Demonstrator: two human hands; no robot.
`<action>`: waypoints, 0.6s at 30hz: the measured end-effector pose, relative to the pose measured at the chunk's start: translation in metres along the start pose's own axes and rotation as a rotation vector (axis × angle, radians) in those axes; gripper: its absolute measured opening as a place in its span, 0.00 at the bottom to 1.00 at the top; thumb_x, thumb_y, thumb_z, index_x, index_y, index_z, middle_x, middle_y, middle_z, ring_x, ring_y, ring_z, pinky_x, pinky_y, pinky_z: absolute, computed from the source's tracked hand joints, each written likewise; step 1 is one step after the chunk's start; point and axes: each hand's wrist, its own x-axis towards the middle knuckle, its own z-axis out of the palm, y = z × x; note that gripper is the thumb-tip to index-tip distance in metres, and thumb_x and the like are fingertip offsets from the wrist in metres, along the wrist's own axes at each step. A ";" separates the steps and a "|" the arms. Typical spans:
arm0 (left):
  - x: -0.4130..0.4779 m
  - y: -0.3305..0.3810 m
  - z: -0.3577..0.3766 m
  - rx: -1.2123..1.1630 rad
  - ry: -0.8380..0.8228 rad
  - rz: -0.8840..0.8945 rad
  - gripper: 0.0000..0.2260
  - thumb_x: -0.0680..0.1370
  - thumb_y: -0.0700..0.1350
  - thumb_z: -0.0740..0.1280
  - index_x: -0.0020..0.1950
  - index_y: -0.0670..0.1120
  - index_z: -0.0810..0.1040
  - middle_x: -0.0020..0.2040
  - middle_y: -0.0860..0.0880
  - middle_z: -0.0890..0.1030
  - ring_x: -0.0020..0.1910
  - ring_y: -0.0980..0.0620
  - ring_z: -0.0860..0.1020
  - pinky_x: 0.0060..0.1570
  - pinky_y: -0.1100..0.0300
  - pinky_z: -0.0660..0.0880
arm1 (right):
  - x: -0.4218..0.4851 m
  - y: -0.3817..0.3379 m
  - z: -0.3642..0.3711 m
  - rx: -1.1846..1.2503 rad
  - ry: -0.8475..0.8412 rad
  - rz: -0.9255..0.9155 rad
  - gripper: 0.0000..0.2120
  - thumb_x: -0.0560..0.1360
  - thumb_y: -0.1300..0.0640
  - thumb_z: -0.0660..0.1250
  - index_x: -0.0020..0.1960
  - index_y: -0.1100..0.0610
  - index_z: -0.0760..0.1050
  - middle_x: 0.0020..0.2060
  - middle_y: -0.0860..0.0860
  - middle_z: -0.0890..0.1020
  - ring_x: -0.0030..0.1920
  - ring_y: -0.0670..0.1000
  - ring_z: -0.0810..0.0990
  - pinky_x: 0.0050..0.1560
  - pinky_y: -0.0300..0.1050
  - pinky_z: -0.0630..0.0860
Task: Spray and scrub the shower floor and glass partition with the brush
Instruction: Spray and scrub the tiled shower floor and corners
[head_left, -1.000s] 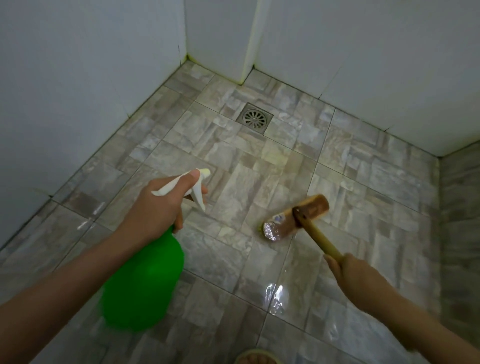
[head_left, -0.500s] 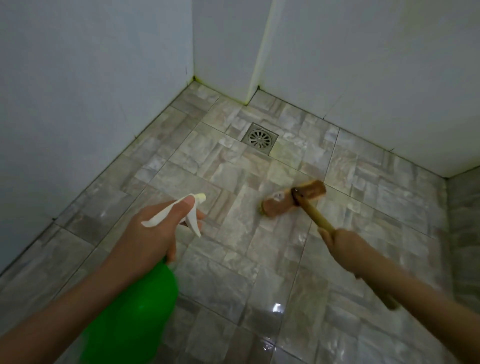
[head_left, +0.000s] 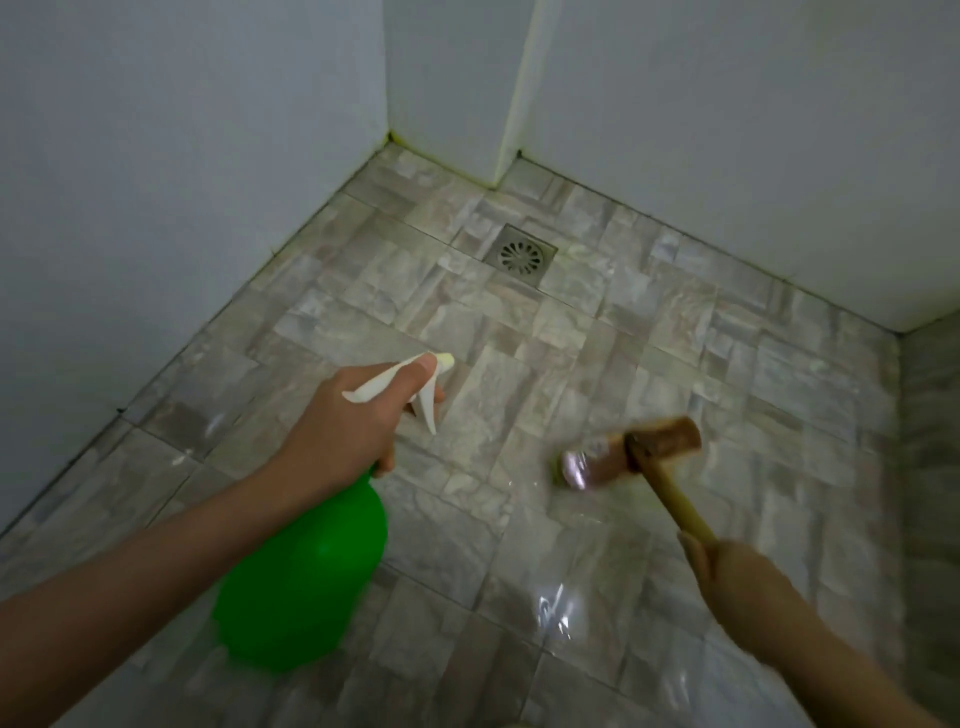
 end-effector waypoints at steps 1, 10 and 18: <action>-0.001 0.001 0.005 0.023 -0.018 -0.003 0.25 0.73 0.70 0.63 0.49 0.52 0.87 0.49 0.38 0.86 0.20 0.48 0.72 0.23 0.61 0.70 | 0.010 -0.012 -0.006 0.002 0.032 -0.042 0.24 0.80 0.42 0.50 0.41 0.59 0.72 0.31 0.51 0.75 0.34 0.54 0.79 0.37 0.46 0.75; -0.012 0.015 0.056 0.222 -0.204 0.075 0.21 0.78 0.65 0.63 0.47 0.51 0.87 0.47 0.47 0.88 0.20 0.48 0.72 0.24 0.64 0.71 | -0.029 0.037 0.028 0.100 0.059 0.051 0.20 0.80 0.41 0.50 0.45 0.56 0.70 0.41 0.55 0.80 0.39 0.57 0.78 0.40 0.46 0.73; -0.019 0.028 0.115 0.284 -0.360 0.068 0.28 0.69 0.73 0.59 0.47 0.54 0.87 0.47 0.49 0.87 0.20 0.51 0.74 0.29 0.57 0.73 | -0.086 0.060 0.059 0.177 0.020 0.198 0.22 0.79 0.38 0.49 0.45 0.56 0.69 0.36 0.49 0.75 0.41 0.53 0.79 0.42 0.45 0.74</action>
